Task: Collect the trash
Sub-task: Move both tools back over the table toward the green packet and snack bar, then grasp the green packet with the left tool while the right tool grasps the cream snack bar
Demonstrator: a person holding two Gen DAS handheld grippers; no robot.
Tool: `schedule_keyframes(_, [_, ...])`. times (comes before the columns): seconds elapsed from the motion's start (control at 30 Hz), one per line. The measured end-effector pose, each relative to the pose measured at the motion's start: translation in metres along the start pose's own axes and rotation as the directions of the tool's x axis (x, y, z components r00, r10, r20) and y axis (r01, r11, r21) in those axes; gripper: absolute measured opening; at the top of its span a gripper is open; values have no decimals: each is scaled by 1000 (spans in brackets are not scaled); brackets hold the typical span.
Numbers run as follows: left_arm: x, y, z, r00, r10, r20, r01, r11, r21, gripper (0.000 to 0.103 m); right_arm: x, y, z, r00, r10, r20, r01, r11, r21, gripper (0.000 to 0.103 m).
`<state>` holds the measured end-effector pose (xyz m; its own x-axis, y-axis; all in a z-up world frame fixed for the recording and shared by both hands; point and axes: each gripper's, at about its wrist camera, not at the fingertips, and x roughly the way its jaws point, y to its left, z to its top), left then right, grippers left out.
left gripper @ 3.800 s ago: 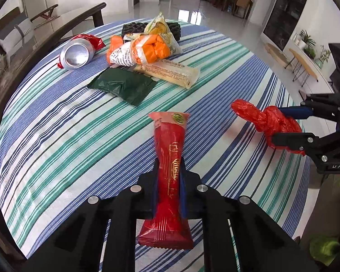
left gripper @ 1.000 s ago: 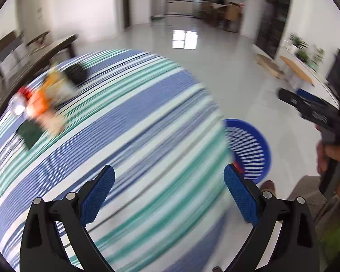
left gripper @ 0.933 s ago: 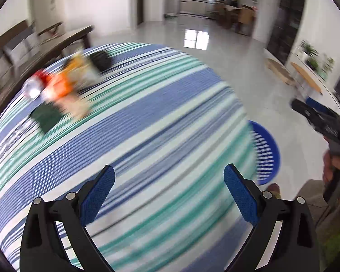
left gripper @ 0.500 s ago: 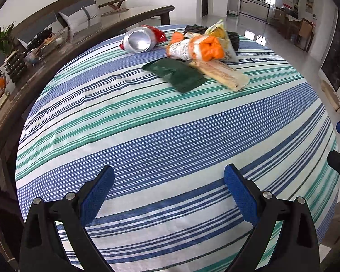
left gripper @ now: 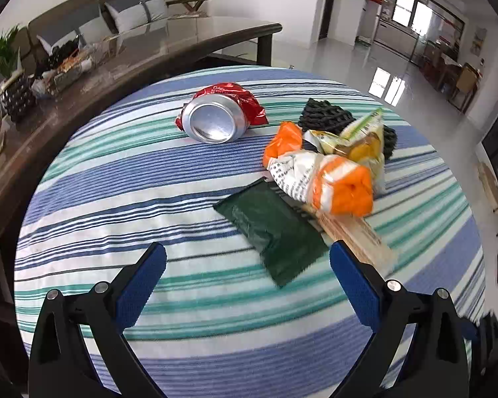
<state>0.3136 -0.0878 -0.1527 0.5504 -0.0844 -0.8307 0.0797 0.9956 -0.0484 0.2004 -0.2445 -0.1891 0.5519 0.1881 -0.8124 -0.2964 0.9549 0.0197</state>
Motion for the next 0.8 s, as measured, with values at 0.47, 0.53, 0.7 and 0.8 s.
schedule_keyframes(0.47, [29, 28, -5, 994, 108, 5, -108, 992, 71, 97, 6, -8, 14, 998, 47, -43, -47, 999, 3, 97])
schedule_keyframes(0.53, [27, 38, -7, 994, 105, -2, -104, 989, 107, 97, 11, -11, 32, 998, 57, -40, -56, 998, 24, 97])
schedule_keyframes(0.7, [22, 25, -7, 999, -29, 16, 24, 962, 271, 97, 34, -7, 78, 989, 149, -26, -146, 985, 92, 96])
schedule_keyframes(0.8, [24, 11, -4, 998, -55, 30, 39, 918, 395, 93, 47, -2, 95, 992, 122, -37, -118, 988, 94, 75])
